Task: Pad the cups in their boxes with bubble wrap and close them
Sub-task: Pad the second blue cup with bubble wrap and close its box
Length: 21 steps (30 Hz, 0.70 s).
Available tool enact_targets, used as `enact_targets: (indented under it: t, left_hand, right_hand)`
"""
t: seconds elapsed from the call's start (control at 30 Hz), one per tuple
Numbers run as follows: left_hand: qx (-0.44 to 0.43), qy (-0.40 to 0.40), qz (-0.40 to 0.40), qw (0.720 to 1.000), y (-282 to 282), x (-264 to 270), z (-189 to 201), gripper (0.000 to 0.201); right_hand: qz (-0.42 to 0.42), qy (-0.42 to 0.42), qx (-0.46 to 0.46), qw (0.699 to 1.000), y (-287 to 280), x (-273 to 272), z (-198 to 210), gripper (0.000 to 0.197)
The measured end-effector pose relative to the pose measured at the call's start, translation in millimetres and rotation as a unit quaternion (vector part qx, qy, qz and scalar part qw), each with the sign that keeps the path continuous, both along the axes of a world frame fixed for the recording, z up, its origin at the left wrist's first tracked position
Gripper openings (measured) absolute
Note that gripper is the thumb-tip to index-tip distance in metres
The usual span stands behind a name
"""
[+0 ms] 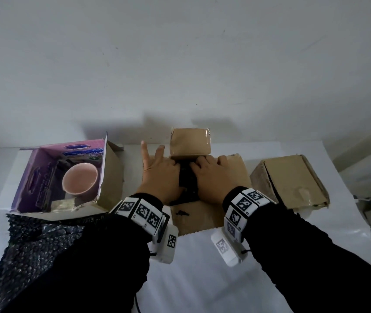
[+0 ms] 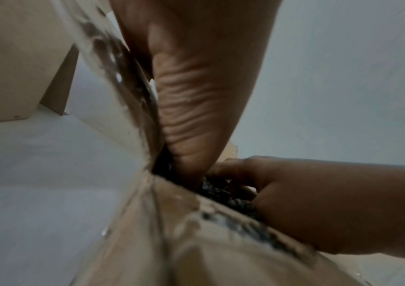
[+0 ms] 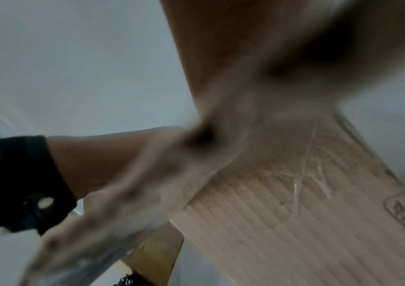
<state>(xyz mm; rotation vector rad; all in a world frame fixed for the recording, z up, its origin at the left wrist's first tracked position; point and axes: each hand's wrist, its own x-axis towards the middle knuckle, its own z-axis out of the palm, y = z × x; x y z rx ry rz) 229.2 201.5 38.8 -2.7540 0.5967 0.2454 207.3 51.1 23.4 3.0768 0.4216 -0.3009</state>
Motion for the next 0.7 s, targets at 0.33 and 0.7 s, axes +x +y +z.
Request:
enact_targets:
  t: [0.33, 0.7]
  left_hand:
    - [-0.036, 0.022, -0.008, 0.999, 2.7, 5.8, -6.6, 0.049]
    - [-0.102, 0.005, -0.021, 0.994, 13.9, -15.8, 4.7, 0.045]
  right_hand:
    - [0.0, 0.012, 0.023, 1.0, -3.4, -6.5, 2.5, 0.054]
    - [-0.011, 0.166, 0.162, 0.973, -28.2, -10.5, 52.7, 0.043]
